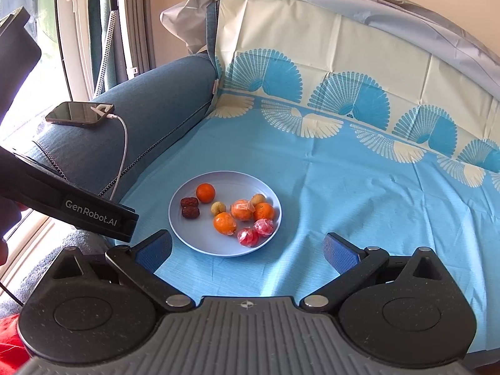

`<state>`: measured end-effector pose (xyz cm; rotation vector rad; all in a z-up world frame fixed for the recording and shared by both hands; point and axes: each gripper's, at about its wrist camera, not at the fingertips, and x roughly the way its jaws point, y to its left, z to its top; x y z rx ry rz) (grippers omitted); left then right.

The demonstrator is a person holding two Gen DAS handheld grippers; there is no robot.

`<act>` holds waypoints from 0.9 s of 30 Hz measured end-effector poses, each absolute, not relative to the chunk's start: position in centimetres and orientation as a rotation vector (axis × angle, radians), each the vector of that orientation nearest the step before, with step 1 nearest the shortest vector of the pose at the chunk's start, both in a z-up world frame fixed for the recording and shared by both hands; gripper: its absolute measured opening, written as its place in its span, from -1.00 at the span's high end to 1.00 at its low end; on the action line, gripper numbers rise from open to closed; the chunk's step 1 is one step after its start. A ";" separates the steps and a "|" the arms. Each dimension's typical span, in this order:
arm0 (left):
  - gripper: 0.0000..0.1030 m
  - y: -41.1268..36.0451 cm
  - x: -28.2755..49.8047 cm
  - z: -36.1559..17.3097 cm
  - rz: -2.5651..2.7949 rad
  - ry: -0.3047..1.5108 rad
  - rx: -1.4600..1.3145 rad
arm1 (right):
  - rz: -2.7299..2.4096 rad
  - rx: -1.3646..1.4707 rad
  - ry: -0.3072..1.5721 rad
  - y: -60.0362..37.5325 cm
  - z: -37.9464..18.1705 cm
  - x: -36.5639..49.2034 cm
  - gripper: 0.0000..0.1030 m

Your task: Organize fruits

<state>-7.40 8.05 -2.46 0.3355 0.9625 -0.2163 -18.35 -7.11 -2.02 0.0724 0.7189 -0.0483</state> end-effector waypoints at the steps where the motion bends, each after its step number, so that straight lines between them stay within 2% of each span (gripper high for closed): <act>1: -0.99 8.0 -7.4 -2.5 -0.216 0.962 0.337 | -0.048 0.072 0.719 -7.1 -2.0 -18.4 -0.99; 27: -0.99 7.6 -7.6 -2.7 -0.203 0.941 0.379 | -0.039 0.084 0.725 -7.3 -2.0 -18.2 -0.99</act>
